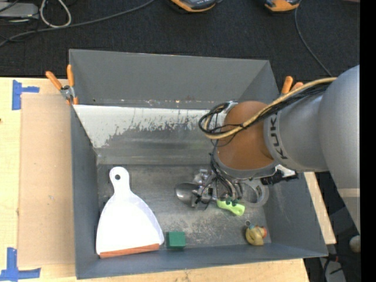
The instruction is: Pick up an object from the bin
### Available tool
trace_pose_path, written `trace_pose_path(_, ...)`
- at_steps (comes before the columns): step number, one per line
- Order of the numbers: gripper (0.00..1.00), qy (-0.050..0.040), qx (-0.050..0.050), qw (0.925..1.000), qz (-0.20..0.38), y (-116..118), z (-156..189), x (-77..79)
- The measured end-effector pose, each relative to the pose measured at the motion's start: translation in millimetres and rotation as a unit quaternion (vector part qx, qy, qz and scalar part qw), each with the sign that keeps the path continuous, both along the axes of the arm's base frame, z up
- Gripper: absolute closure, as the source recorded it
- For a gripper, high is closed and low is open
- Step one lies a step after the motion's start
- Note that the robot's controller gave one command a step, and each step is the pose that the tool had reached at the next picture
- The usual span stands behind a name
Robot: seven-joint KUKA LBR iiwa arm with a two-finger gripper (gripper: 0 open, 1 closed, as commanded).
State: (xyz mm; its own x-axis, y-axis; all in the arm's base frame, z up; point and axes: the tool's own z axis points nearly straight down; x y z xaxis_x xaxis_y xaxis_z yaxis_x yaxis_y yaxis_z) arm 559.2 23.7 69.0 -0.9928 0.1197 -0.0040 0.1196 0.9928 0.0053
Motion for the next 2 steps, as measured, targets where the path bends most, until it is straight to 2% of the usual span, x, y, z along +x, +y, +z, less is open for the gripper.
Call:
trace_pose_path(1, 1.0, 0.004, 0.0, 1.0, 0.0, 0.0, 21.4, -2.4)
trace_pose_path(2, 1.0, 0.0062, 0.0, 1.0, 0.0, -0.2, 71.3, -3.4)
